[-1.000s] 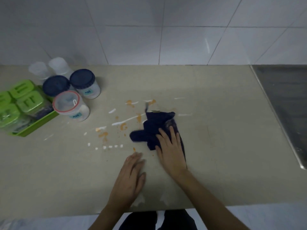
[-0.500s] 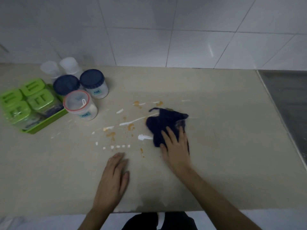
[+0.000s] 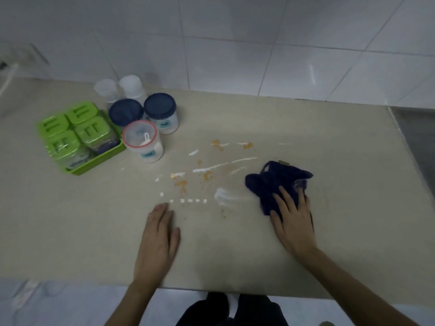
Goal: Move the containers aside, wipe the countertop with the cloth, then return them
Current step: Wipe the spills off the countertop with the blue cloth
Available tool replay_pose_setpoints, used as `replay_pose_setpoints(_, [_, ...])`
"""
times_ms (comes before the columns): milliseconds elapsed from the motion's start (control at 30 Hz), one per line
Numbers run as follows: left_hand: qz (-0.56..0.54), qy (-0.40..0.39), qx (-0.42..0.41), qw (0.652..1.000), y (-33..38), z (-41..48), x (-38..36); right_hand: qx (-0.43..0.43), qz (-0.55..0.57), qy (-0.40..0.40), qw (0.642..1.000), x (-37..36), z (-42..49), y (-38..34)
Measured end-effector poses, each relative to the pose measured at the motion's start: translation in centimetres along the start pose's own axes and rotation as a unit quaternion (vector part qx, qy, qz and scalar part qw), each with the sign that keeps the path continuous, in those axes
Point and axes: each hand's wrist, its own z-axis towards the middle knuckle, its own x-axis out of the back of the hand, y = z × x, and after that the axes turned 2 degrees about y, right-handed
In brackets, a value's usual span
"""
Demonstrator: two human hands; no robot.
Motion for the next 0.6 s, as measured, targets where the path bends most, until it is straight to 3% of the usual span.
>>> replay_pose_setpoints(133, [0.015, -0.008, 0.015, 1.0, -0.3, 0.1, 0.2, 0.159, -0.016, -0.02, 0.987, -2.7, 1.5, -10.1])
replay_pose_setpoints(233, [0.058, -0.024, 0.019, 0.998, -1.4, -0.4, 0.9, 0.198, -0.016, -0.03, 0.98, -3.1, 1.9, -13.5])
replay_pose_setpoints(367, [0.114, -0.039, 0.045, 0.992, -3.6, -1.4, 1.9, 0.201, -0.024, -0.049, 0.978, -2.2, 1.2, -6.8])
replay_pose_setpoints(467, [0.113, -0.037, 0.053, 0.991, -3.8, -1.3, 1.8, 0.154, -0.004, -0.058, 0.986, -0.7, 0.7, -0.5])
replay_pose_setpoints(600, [0.088, -0.01, 0.073, 0.993, -4.1, -1.4, 1.8, 0.148, 0.003, -0.044, 0.988, -0.1, 1.2, -1.7])
